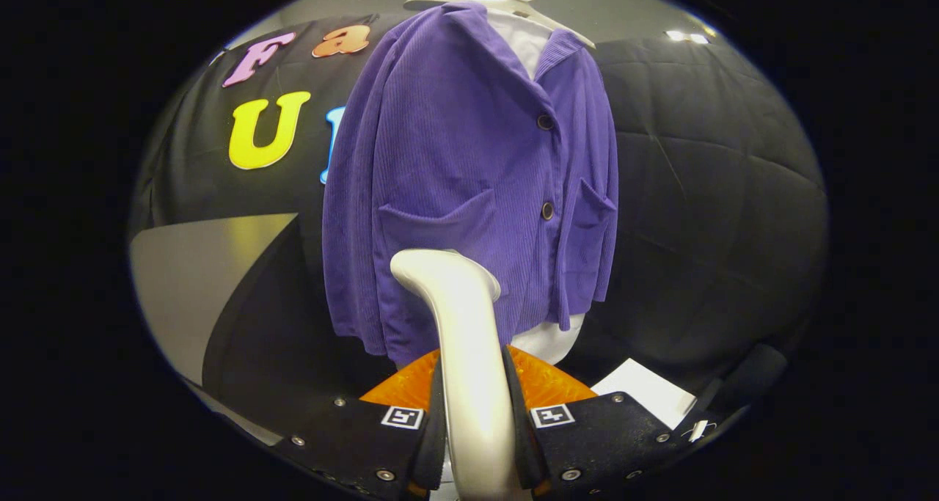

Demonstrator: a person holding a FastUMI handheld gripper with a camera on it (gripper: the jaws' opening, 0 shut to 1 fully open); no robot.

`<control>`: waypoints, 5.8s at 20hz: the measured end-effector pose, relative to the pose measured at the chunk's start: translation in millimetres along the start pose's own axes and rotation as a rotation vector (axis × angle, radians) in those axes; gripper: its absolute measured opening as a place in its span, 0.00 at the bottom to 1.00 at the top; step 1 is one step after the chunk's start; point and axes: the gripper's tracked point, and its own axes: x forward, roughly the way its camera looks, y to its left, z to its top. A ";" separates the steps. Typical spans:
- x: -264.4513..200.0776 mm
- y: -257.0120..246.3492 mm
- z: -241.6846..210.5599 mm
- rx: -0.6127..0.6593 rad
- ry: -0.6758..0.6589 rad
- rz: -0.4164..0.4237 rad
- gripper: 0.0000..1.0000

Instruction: Iron the clothes twice with a garment steamer, once on the left side and once on the right side.

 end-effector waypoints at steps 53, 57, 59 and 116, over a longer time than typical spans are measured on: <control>-14.1 -202.5 311.2 0.119 -0.562 0.089 0.38; 4.7 -212.3 299.9 0.065 -0.537 0.023 0.39; 10.7 -209.7 290.6 0.070 -0.514 0.040 0.39; -37.4 -119.7 2.7 -0.005 -0.039 0.341 0.39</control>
